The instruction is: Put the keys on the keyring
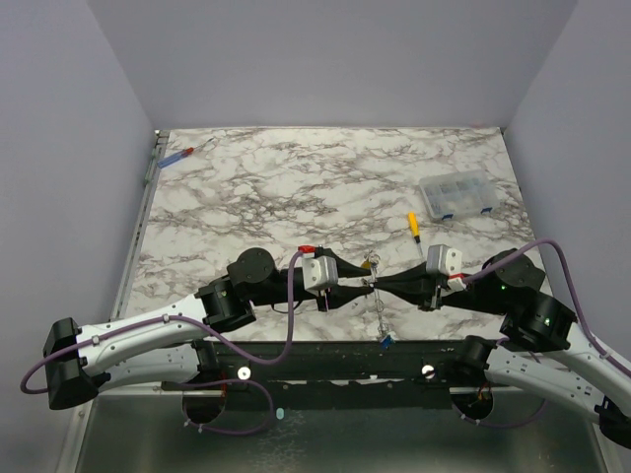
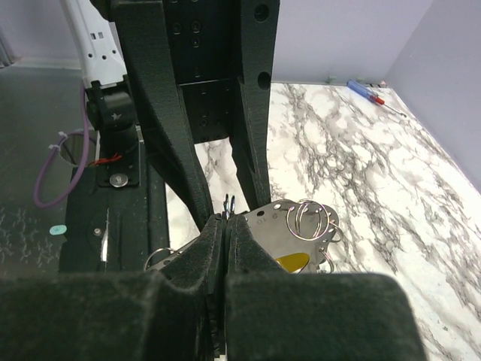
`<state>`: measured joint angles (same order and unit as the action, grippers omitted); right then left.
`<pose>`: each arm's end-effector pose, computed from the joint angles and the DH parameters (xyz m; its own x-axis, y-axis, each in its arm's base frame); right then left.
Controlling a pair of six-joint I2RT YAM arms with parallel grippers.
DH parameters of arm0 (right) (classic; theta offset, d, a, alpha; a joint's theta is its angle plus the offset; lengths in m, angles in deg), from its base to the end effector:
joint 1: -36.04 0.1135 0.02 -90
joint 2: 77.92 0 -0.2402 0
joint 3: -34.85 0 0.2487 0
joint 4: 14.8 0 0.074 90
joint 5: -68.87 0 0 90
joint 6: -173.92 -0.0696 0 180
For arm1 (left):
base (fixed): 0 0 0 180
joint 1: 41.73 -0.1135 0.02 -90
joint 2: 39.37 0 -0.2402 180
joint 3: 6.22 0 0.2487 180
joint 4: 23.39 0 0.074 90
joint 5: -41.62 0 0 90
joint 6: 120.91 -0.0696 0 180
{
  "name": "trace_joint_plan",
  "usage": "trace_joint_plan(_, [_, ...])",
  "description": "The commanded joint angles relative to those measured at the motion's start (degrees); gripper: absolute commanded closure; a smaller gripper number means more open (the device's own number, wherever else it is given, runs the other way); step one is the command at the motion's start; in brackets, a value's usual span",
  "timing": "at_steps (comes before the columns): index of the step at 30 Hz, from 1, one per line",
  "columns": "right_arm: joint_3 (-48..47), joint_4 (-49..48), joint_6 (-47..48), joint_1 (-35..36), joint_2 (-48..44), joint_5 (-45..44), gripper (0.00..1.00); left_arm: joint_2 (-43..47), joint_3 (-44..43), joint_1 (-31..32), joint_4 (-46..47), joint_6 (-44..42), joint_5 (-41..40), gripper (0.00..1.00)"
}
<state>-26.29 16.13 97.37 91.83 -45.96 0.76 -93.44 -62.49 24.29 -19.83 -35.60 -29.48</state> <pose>0.0752 0.1567 0.3577 0.2105 -0.0742 -0.9748 -0.9541 0.2018 -0.2214 0.0878 -0.2529 0.3316 0.1220 -0.0840 -0.9890 0.9887 0.0972 0.1138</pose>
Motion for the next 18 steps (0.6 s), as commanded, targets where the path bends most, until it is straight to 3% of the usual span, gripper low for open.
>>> trace_joint_plan(1, [-0.9, -2.3, -0.7, 0.1, 0.5, -1.1, 0.99, -0.2, -0.8, 0.4, 3.3, 1.1, 2.0, 0.63])
trace_joint_plan(15, [-1.4, -0.7, -0.6, 0.1, 2.3, 0.8, 0.99, 0.6, -0.6, 0.4, 3.3, 1.1, 1.8, 0.78])
trace_joint_plan(18, [-1.4, -0.4, -0.6, 0.1, 2.3, 1.0, 0.99, 1.4, -0.2, 0.4, 3.4, 0.8, 1.2, 0.87])
